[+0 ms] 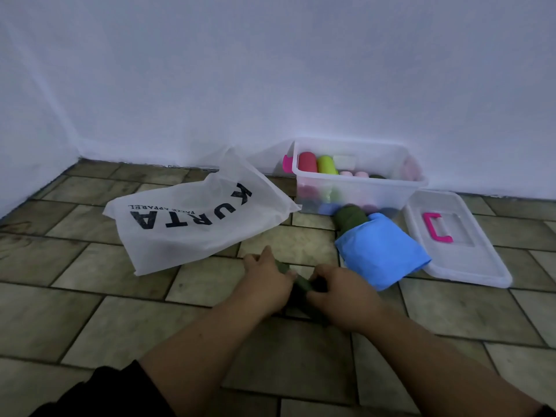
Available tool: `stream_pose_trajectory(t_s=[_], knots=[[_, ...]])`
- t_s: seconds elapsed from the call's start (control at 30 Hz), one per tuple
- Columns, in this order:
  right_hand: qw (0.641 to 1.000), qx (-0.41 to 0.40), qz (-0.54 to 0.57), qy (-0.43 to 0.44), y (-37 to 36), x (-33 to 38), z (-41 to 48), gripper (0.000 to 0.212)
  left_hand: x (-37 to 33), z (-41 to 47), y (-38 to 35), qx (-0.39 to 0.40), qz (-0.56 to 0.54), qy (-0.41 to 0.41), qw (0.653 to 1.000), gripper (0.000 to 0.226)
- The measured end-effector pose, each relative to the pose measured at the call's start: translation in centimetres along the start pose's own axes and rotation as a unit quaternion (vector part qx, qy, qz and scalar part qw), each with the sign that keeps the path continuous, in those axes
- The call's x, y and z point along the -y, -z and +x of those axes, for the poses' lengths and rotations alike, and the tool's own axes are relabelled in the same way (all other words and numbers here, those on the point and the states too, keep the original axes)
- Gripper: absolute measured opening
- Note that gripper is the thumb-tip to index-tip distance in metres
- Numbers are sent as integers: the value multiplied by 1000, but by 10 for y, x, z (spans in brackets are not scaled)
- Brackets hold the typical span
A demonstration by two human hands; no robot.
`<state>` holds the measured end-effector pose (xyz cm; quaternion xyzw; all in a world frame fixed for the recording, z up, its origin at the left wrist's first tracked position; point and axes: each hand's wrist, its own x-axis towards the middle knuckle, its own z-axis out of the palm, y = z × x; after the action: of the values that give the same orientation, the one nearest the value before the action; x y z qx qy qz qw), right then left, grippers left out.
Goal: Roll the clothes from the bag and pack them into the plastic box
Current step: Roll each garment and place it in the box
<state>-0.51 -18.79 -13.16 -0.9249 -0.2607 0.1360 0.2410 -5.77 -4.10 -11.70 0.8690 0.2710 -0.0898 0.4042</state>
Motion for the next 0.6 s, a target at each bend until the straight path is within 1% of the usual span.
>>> stream_pose_trajectory(t_s=[0.07, 0.13, 0.2, 0.27, 0.3, 0.33, 0.37, 0.43, 0.6], knots=[[997, 8, 72, -18, -3, 4, -5, 12, -8, -1, -5, -3, -43, 16, 999, 72], [989, 14, 143, -28, -7, 7, -13, 10, -12, -1, -9, -24, -63, -4, 998, 68], [980, 15, 196, -33, -7, 8, -19, 16, -15, 0, -12, -29, -100, -20, 994, 63], [958, 25, 282, -52, -1, 7, -23, 28, -19, 1, -10, -17, -167, -28, 985, 58], [940, 33, 333, -71, 5, 5, -23, 32, -22, 3, -9, -8, -203, -30, 979, 56], [919, 44, 380, -93, 12, 4, -21, 31, -27, 5, -8, -3, -225, -36, 974, 55], [900, 49, 420, -103, 17, 2, -19, 26, -33, 8, -6, -5, -226, -49, 973, 55], [873, 40, 475, -105, 32, 1, -10, 14, -51, 16, -2, -27, -189, -83, 978, 56], [834, -34, 545, -83, 95, -3, 27, 13, -116, 51, 19, -59, -178, -206, 960, 58]])
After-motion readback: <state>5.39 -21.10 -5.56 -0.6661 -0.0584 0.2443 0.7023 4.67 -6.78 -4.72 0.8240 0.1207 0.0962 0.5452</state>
